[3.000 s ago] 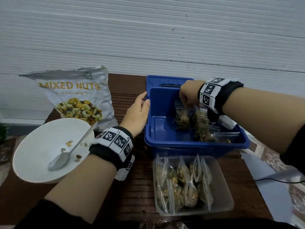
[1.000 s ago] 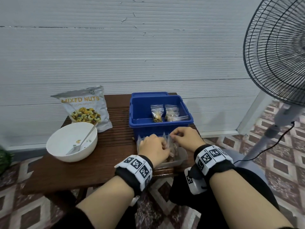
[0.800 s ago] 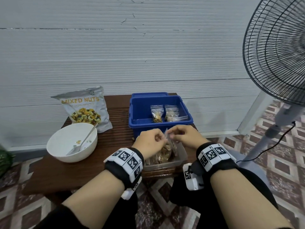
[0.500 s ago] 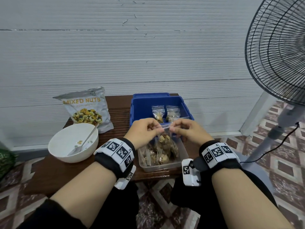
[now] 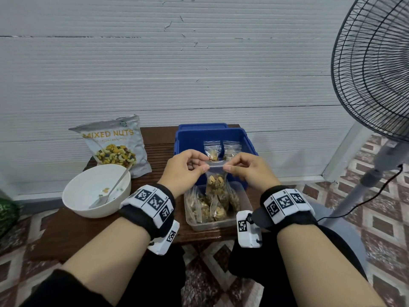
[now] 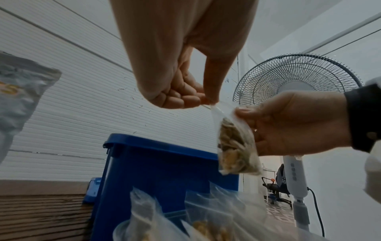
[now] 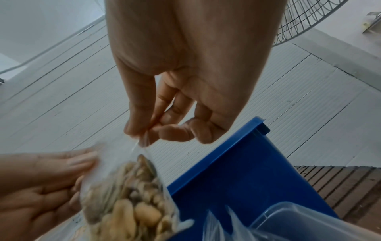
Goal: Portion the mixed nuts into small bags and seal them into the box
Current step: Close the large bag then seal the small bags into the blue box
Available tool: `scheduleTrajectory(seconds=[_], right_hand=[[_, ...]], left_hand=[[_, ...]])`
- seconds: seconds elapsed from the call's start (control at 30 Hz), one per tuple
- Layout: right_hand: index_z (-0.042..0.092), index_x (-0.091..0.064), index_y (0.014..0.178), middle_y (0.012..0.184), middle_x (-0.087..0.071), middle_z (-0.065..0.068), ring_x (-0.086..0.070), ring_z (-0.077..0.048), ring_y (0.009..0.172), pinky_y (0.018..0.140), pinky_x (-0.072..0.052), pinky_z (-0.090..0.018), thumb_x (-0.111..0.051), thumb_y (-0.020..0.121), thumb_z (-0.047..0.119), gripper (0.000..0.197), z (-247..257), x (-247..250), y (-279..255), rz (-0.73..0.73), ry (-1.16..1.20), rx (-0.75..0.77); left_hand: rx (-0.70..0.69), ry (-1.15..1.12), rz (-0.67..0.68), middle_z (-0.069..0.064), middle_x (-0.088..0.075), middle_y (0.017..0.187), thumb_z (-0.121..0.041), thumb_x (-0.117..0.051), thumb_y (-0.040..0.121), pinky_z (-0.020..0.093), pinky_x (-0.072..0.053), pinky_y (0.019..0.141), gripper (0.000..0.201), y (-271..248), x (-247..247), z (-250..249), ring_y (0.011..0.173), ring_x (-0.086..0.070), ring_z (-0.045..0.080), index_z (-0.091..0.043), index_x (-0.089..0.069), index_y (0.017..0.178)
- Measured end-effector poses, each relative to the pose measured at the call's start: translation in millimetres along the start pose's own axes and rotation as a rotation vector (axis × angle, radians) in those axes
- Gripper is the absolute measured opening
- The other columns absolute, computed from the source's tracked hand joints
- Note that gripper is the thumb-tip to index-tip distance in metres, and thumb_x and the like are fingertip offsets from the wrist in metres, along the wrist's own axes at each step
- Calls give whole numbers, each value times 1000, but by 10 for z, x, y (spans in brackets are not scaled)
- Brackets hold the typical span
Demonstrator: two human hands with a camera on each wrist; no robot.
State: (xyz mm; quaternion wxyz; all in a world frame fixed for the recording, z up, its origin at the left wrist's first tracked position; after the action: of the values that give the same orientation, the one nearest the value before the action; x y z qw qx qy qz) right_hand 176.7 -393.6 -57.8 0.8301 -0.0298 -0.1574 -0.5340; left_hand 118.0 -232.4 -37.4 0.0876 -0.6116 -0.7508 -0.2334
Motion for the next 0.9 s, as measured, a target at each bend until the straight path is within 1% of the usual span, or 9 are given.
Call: scheduleTrajectory(seconds=[0.17,0.27,0.33,0.43,0.5,0.57,0.63,0.83,0.9], right_hand=[[17,-69,77,72,-66,6,-58,2,62,60,-44,-11,-71,83,14,7,23,-75,18,25,-7,10],[20,-68,74,74,-67,5,-62,-7,71,73,-50,-21,-72,83,17,10,20,-102,24,18,-73,15],[23,-65,72,74,-65,4,-61,-10,72,75,-50,-26,-70,85,16,15,25,-130,28,21,-115,12],[23,-64,74,80,-67,-6,-62,-18,79,80,-51,-34,-67,87,14,16,36,-188,26,35,-138,3],[19,-65,78,85,-68,-11,-63,-19,81,80,-51,-32,-67,87,14,11,52,-207,16,34,-129,-2],[13,-68,84,88,-70,-11,-63,-15,81,77,-51,-24,-68,86,14,2,65,-212,4,47,-99,-19],[8,-70,91,90,-70,-10,-64,-12,82,75,-50,-17,-69,85,15,9,61,-213,5,68,-84,-35],[16,-69,80,83,-69,-7,-64,-19,81,79,-51,-30,-73,82,16,5,71,-224,9,56,-113,-13],[16,-68,78,79,-68,-3,-63,-18,79,78,-51,-31,-73,81,14,7,72,-204,15,36,-115,-7]], left_hand=[[-5,-26,29,-10,-63,82,-9,-71,84,6,-43,69,25,12,-16,14,71,-57,-9,-31,-61,90],[-2,-19,45,-9,-63,84,-10,-71,84,7,-44,69,23,0,-29,26,72,-58,-8,-30,-62,91],[5,-37,50,-9,-64,85,-11,-71,84,7,-45,69,20,-13,-43,31,72,-58,-8,-28,-63,93],[16,-42,61,-10,-66,87,-14,-72,84,7,-46,68,18,-15,-81,40,75,-60,-9,-27,-64,94],[25,-24,56,-10,-66,89,-14,-71,85,7,-46,68,18,-5,-94,48,77,-61,-7,-29,-63,92],[40,-17,40,-9,-64,88,-13,-70,86,7,-46,67,18,7,-81,64,77,-60,-1,-29,-61,91],[46,-9,25,-9,-62,87,-12,-69,86,7,-45,67,18,15,-59,67,75,-57,1,-25,-60,94],[72,-49,26,-8,-67,83,-13,-72,84,5,-44,65,20,13,-31,104,68,-60,-10,-20,-60,99],[91,-48,22,-8,-68,83,-17,-73,83,6,-44,65,20,13,-19,154,67,-59,-8,-23,-58,96]])
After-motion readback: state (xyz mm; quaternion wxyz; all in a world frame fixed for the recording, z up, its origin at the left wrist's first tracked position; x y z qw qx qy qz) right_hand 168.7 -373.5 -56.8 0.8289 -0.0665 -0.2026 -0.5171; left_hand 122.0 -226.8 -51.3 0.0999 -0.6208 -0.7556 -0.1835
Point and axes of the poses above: each hand's wrist, its own y-axis towards the middle knuckle, its own x-axis out of the back of the hand, z = x × y, the point moved 9 cm from there along y, towards the middle knuckle
